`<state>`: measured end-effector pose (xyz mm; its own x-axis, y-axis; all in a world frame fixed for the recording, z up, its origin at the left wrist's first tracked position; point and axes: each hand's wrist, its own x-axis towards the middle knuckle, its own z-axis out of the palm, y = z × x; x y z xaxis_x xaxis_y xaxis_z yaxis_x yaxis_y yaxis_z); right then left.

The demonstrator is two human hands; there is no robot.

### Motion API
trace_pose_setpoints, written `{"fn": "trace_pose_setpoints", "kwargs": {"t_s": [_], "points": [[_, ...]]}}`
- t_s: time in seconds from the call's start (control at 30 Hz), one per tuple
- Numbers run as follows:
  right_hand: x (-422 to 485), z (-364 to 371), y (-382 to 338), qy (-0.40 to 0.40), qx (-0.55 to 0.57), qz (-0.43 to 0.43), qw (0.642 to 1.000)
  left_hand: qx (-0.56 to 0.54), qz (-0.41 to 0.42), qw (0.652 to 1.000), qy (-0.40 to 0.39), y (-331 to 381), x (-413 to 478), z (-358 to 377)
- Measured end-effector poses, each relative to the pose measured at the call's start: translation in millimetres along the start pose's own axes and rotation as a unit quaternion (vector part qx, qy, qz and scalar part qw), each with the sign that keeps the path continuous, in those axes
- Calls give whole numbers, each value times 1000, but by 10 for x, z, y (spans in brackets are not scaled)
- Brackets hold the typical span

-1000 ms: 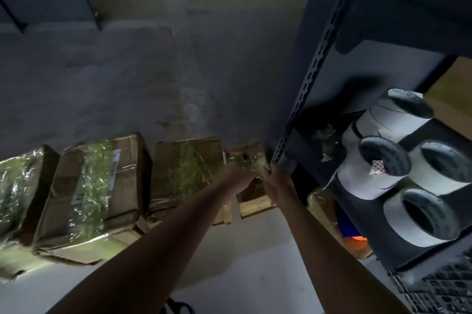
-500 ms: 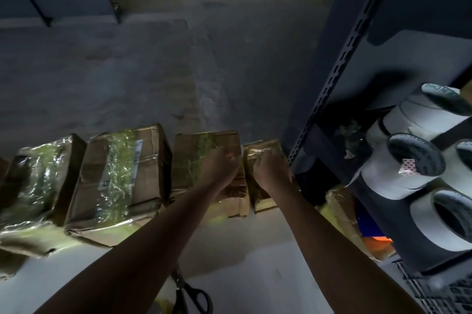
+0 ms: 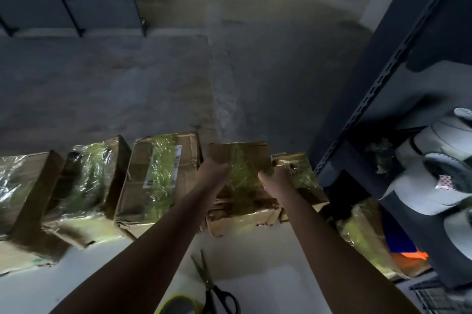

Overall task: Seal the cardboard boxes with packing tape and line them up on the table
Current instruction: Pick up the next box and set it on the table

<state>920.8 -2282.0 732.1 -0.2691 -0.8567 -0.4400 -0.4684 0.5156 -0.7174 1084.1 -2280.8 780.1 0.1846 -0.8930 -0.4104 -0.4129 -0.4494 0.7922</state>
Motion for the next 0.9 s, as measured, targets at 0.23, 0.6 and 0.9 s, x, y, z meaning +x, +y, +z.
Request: {"fn": "trace_pose_setpoints", "kwargs": {"t_s": [0.23, 0.6, 0.9], "points": [[-428, -278, -321, 123, 24, -40, 991, -105, 31, 993, 41, 139, -50, -312], [-1578, -345, -1137, 220, -15, -143, 965, -150, 185, 971, -15, 134, -394, -934], [-2115, -137, -1270, 247, -61, -157, 954, -170, 238, 956, 22, -81, -851, -1358]]}}
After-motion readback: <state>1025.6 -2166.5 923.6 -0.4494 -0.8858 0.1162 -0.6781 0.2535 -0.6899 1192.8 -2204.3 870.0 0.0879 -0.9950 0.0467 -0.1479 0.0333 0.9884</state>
